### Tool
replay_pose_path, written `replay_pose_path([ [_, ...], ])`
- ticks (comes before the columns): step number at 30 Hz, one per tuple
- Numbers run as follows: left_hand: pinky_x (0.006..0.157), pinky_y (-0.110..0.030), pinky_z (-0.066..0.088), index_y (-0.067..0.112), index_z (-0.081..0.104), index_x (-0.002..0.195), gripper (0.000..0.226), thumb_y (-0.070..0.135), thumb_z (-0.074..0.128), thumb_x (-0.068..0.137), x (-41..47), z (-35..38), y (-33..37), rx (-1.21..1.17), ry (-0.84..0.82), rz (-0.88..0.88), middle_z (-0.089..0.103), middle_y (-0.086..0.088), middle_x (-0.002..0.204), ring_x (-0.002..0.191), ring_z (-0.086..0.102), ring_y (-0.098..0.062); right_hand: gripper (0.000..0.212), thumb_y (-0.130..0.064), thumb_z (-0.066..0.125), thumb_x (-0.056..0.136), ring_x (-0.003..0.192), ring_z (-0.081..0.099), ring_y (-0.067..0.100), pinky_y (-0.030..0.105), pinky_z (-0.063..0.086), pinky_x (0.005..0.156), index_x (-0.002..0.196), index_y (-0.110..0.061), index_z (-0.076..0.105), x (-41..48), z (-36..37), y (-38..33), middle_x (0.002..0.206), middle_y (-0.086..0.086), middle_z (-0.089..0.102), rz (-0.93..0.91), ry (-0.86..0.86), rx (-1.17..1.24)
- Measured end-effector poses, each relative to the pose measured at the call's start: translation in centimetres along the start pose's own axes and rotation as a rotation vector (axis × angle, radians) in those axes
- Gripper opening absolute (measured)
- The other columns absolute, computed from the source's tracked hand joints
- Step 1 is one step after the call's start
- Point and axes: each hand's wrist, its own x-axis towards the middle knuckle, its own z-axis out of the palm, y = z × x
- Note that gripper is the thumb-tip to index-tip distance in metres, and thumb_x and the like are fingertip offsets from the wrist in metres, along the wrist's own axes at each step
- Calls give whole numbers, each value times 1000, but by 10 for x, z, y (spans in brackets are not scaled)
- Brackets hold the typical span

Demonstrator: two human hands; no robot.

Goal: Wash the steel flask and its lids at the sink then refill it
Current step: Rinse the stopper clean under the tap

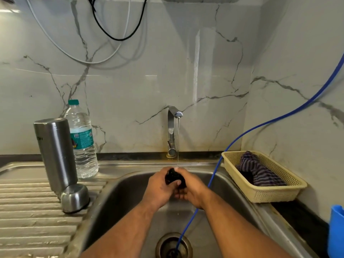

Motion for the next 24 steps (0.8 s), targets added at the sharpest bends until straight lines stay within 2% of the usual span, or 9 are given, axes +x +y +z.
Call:
replay_pose_path([
  [2, 76, -3, 47, 34, 61, 123, 36, 16, 71, 94, 0, -3, -2, -12, 14, -2, 68, 16, 106, 101, 64, 3, 32, -37, 64, 100, 88, 66, 29, 38, 59, 78, 117, -11, 70, -1, 3, 2, 117, 28, 69, -73, -37, -21],
  [5, 85, -10, 49, 36, 62, 125, 38, 16, 70, 94, 2, -5, -1, 18, 32, 47, 67, 15, 111, 104, 63, 2, 29, -34, 64, 101, 98, 73, 25, 39, 61, 87, 121, -14, 71, -1, 4, 2, 108, 12, 76, -168, 1, -36],
  [7, 91, -12, 46, 35, 63, 130, 43, 16, 72, 92, 4, -6, -2, 41, 32, 71, 67, 13, 116, 108, 62, 0, 30, -33, 62, 102, 101, 74, 26, 37, 62, 85, 123, -13, 71, 0, 3, 0, 104, 8, 79, -185, 20, -22],
  [11, 104, -24, 48, 31, 60, 138, 54, 13, 75, 90, 4, -7, -5, -36, 14, 23, 67, 10, 125, 117, 61, -3, 34, -36, 54, 106, 95, 76, 33, 42, 64, 82, 119, -9, 69, -5, 3, -2, 98, 15, 78, -174, 38, -43],
  [15, 106, -26, 47, 29, 59, 138, 57, 10, 77, 87, 5, -9, -5, -94, -6, -12, 66, 11, 127, 118, 58, -3, 38, -40, 46, 109, 86, 77, 34, 44, 65, 79, 114, -9, 67, -4, 2, -2, 94, 18, 78, -133, 90, -100],
  [17, 100, -20, 48, 27, 61, 132, 57, 9, 82, 82, 4, -7, -5, -79, 22, -19, 64, 14, 122, 113, 57, -1, 39, -40, 48, 108, 82, 76, 25, 39, 64, 78, 111, -9, 72, -3, 1, -1, 92, 15, 78, -172, 147, -208],
  [19, 85, -8, 46, 25, 60, 126, 58, 12, 87, 76, 3, -6, -3, -73, 59, -42, 63, 15, 114, 106, 58, 0, 35, -41, 53, 106, 76, 72, 14, 29, 59, 72, 104, -16, 77, -3, -2, -2, 87, 6, 78, -273, 229, -397],
  [21, 72, -1, 45, 25, 61, 122, 55, 14, 88, 76, 3, -4, 0, -71, 79, -42, 63, 17, 104, 96, 60, 4, 23, -37, 62, 102, 87, 71, 6, 26, 59, 81, 112, -23, 78, -1, -2, -3, 96, -5, 78, -392, 224, -424],
  [24, 66, 1, 44, 29, 61, 114, 49, 15, 88, 76, 2, -6, 4, -74, 105, -31, 62, 19, 96, 87, 58, 7, 22, -30, 77, 92, 96, 71, 0, 29, 58, 96, 114, -27, 79, -2, -1, -7, 104, -11, 78, -479, 194, -350],
])
